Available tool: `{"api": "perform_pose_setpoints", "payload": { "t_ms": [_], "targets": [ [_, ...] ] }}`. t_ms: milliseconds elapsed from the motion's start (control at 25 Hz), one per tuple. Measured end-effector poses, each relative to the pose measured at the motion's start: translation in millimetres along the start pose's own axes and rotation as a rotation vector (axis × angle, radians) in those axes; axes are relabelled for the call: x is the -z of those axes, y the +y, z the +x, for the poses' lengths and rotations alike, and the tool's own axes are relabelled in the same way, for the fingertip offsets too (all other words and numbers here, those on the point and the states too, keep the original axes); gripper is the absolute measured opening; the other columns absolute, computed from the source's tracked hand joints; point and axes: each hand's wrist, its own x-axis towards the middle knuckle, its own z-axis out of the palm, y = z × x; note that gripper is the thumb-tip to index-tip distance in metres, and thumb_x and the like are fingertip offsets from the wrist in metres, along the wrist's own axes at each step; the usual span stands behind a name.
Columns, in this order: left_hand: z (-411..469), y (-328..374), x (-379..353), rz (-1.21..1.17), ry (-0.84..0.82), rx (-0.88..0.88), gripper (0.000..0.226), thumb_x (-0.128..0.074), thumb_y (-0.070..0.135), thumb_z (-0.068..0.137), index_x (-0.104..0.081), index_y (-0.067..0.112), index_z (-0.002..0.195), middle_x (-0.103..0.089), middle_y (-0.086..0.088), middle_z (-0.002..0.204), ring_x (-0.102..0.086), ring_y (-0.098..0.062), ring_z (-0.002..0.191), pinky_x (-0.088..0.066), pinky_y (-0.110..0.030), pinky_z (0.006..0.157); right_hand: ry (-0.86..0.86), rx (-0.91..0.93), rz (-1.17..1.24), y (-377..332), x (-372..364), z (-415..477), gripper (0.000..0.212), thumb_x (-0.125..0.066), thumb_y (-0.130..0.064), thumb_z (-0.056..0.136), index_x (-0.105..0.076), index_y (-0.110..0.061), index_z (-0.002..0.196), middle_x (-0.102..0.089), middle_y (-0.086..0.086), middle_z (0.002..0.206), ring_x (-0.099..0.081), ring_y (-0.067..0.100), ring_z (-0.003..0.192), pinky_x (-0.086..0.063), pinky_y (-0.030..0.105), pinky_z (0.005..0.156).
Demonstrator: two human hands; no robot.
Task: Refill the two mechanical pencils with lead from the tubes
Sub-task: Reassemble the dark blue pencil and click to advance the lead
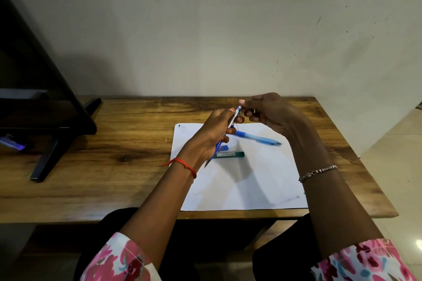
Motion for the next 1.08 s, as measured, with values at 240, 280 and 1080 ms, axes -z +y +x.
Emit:
{"api": "perform_pose_setpoints", "payload": {
  "t_ms": [240, 280, 1080],
  "targets": [
    [0.9, 2.1, -1.1, -0.035, -0.012, -0.018, 0.026, -0.030, 0.024, 0.099, -0.052, 0.018, 0.086, -0.055, 0.003, 0.079, -0.034, -0.006, 0.052, -0.027, -0.017, 0.046, 0.139, 0.071, 0.040, 3.2, -6.0, 2.1, 0.017, -0.064, -0.007, 0.085, -0.066, -0.003, 0.069, -0.055, 0.009, 0.061, -0.048, 0.017, 0.056, -0.044, 0.021, 0.052],
    [0.9, 2.9, -1.0, -0.043, -0.005, -0.022, 0.027, -0.030, 0.023, 0.099, -0.052, 0.018, 0.084, -0.055, 0.003, 0.077, -0.033, -0.006, 0.052, -0.026, -0.016, 0.044, 0.146, 0.075, 0.041, 4.2, -9.0, 2.3, 0.017, -0.064, -0.007, 0.086, -0.066, -0.002, 0.070, -0.055, 0.009, 0.062, -0.048, 0.018, 0.056, -0.044, 0.020, 0.051],
    [-5.7, 4.2, 3.7, 0.071, 0.105, -0.009, 0.019, -0.032, 0.027, 0.099, -0.048, 0.018, 0.092, -0.052, 0.008, 0.076, -0.037, -0.011, 0.061, -0.028, -0.023, 0.055, -0.096, -0.085, -0.260, -5.4, -3.9, -8.5, 0.024, -0.077, -0.018, 0.072, -0.072, 0.002, 0.084, -0.060, 0.002, 0.055, -0.046, 0.009, 0.047, -0.041, 0.017, 0.047]
  ]
}}
